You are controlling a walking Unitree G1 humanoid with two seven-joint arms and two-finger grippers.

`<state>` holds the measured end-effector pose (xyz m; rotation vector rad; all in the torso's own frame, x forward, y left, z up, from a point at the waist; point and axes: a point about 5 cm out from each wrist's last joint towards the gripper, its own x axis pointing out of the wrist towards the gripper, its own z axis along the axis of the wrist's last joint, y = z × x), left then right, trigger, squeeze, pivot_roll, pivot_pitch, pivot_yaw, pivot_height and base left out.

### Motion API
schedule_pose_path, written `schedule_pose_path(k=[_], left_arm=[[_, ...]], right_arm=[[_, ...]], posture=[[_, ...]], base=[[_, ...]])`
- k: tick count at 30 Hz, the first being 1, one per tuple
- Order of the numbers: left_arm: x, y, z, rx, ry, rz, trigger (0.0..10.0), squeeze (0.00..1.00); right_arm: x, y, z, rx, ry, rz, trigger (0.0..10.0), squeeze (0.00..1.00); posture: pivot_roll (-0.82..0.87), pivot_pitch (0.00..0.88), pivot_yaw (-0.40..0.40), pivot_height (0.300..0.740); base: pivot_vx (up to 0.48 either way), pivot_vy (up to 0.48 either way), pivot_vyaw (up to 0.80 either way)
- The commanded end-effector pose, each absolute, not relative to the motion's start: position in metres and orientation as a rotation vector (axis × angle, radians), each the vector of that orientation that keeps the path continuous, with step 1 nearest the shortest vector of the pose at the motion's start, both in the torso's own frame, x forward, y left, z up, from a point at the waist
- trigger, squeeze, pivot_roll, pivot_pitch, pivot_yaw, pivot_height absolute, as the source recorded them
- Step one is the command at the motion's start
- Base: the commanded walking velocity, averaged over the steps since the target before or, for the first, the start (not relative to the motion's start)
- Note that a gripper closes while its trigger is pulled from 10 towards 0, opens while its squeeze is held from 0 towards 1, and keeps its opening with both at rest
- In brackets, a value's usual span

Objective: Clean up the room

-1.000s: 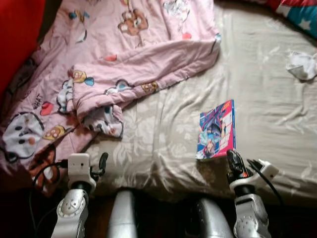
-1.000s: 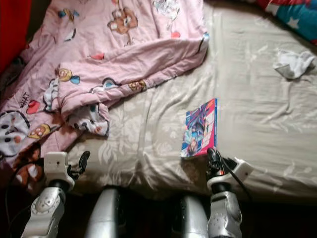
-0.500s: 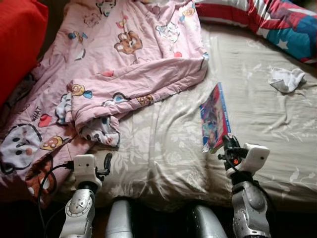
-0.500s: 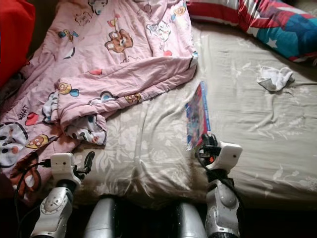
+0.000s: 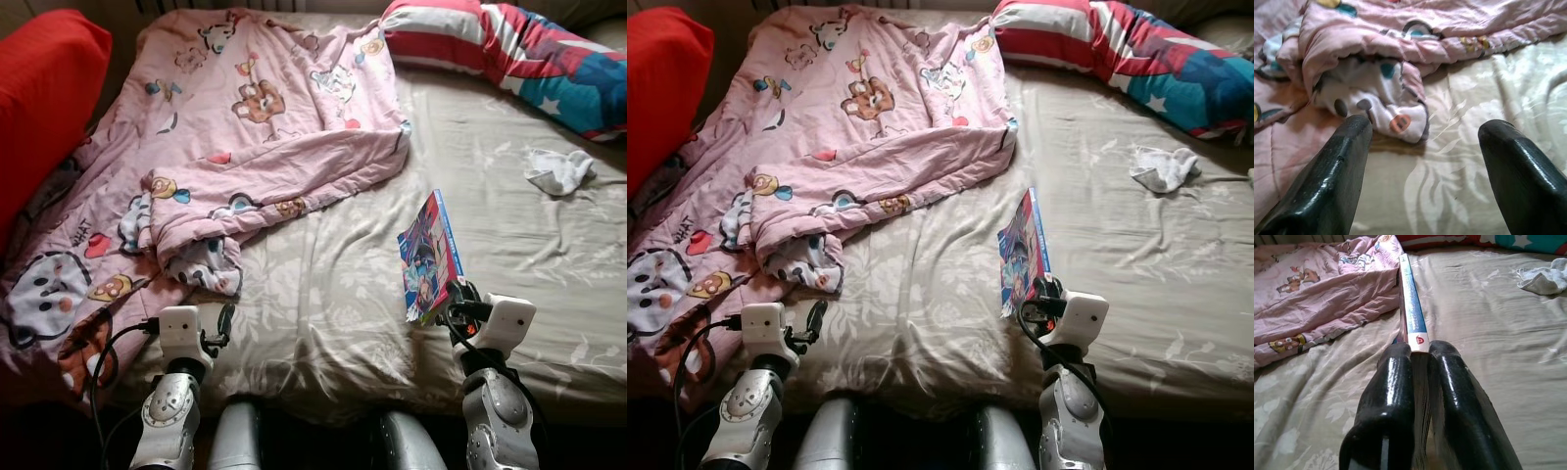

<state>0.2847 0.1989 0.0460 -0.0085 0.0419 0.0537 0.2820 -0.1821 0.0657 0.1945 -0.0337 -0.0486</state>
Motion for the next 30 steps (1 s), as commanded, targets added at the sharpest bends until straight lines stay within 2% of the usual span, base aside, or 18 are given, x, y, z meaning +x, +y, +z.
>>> schedule_pose_path(k=[1,6,30], left_arm=[[0.2803,0.1982,0.0389,-0.025,0.063,0.055,10.0,0.0],[0.2803,0.1996,0.0384,-0.024,0.06,0.055,10.0,0.0],[0.2805,0.2027,0.0387,-0.02,0.055,0.052,10.0,0.0]], right_arm=[[0.2826,-0.1875,0.0698,0.199,-0.055,-0.075,10.0,0.0],[0.2841,-0.1916,0.071,0.218,-0.057,-0.097,10.0,0.0],[0.2868,-0.1878,0.0683,0.205,-0.03,-0.084,10.0,0.0]], posture=[[0.04,0.133,-0.029,0.632],[0.04,0.127,-0.029,0.632],[0.04,0.15,-0.019,0.632]], base=[[0.0,-0.341,0.0],[0.0,-0.354,-0.46],[0.0,-0.377,0.0]])
